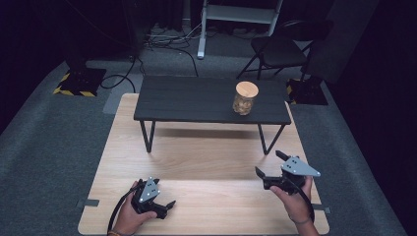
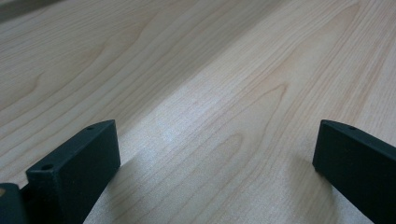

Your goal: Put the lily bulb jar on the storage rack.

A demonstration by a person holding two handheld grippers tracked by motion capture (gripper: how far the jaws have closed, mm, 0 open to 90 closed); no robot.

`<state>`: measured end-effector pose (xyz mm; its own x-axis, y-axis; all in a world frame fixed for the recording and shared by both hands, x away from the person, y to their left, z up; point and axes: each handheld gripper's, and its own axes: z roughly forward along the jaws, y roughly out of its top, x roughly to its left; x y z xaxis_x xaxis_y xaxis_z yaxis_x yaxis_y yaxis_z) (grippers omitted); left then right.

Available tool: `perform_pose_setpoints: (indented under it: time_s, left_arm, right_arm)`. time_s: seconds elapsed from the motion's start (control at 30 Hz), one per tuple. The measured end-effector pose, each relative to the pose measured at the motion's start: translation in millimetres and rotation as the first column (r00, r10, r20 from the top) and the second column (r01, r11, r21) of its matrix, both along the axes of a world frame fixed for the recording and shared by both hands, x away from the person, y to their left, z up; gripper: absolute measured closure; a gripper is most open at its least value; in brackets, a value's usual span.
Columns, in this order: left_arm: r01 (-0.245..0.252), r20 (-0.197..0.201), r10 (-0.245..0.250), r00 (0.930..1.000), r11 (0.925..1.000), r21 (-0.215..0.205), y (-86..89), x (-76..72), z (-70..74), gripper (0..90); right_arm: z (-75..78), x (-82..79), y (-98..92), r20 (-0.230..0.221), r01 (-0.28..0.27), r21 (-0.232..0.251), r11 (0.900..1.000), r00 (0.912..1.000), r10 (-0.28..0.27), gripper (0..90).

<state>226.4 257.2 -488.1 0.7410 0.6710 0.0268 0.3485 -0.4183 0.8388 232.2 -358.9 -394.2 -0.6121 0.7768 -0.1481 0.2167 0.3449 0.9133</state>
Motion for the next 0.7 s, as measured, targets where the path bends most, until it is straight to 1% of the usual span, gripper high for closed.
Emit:
perform_pose_setpoints:
  time_s: [0.07, 0.1, 0.2, 0.3, 0.4, 0.47, 0.53, 0.6, 0.7]
  left_arm:
    - [0.000, 0.000, 0.000, 1.0000, 1.0000, 0.000, 0.0, 0.0, 0.0, 0.6]
    - [0.000, 0.000, 0.000, 1.0000, 1.0000, 0.000, 0.0, 0.0, 0.0, 0.6]
    - [-0.001, 0.001, 0.001, 1.0000, 1.0000, 0.000, -0.1, -0.2, -0.1, 0.6]
    - [-0.001, 0.001, 0.001, 1.0000, 1.0000, 0.000, -0.1, -0.3, -0.1, 0.6]
    - [-0.001, 0.001, 0.001, 1.0000, 1.0000, 0.000, -0.1, -0.2, -0.1, 0.6]
    - [-0.001, 0.002, 0.001, 1.0000, 1.0000, 0.000, -0.2, -0.4, -0.1, 0.6]
    - [-0.001, 0.002, 0.001, 1.0000, 1.0000, 0.000, -0.1, -0.3, -0.1, 0.6]
    - [-0.001, 0.002, 0.001, 1.0000, 1.0000, 0.000, -0.1, -0.3, -0.1, 0.6]
    - [-0.001, 0.002, 0.001, 1.0000, 1.0000, 0.000, -0.1, -0.3, -0.1, 0.6]
  right_arm:
    - [-9.6, -4.5, -1.7, -0.017, 0.002, 0.005, 1.000, 0.9999, -0.002, 4.7]
    - [-12.9, -5.5, -2.7, -0.032, -0.001, 0.007, 1.000, 0.9995, 0.001, 4.7]
    - [-23.2, -11.7, -2.5, -0.044, 0.000, -0.002, 1.000, 0.9990, 0.000, 4.7]
    - [-32.5, -16.4, -1.9, -0.067, -0.001, -0.026, 1.000, 0.9978, -0.001, 4.7]
    - [-40.8, -21.0, -2.5, -0.073, -0.001, -0.043, 0.999, 0.9973, -0.002, 4.7]
    - [-47.0, -23.4, -2.7, -0.087, 0.002, -0.056, 0.998, 0.9962, -0.007, 4.7]
    - [-51.0, -23.9, -2.5, -0.099, -0.004, -0.073, 0.997, 0.9951, -0.004, 4.7]
    - [-55.6, -24.9, -0.4, -0.108, -0.006, -0.100, 0.995, 0.9942, -0.005, 4.7]
    - [-61.9, -23.8, 0.6, -0.137, -0.007, -0.115, 0.993, 0.9905, -0.009, 4.8]
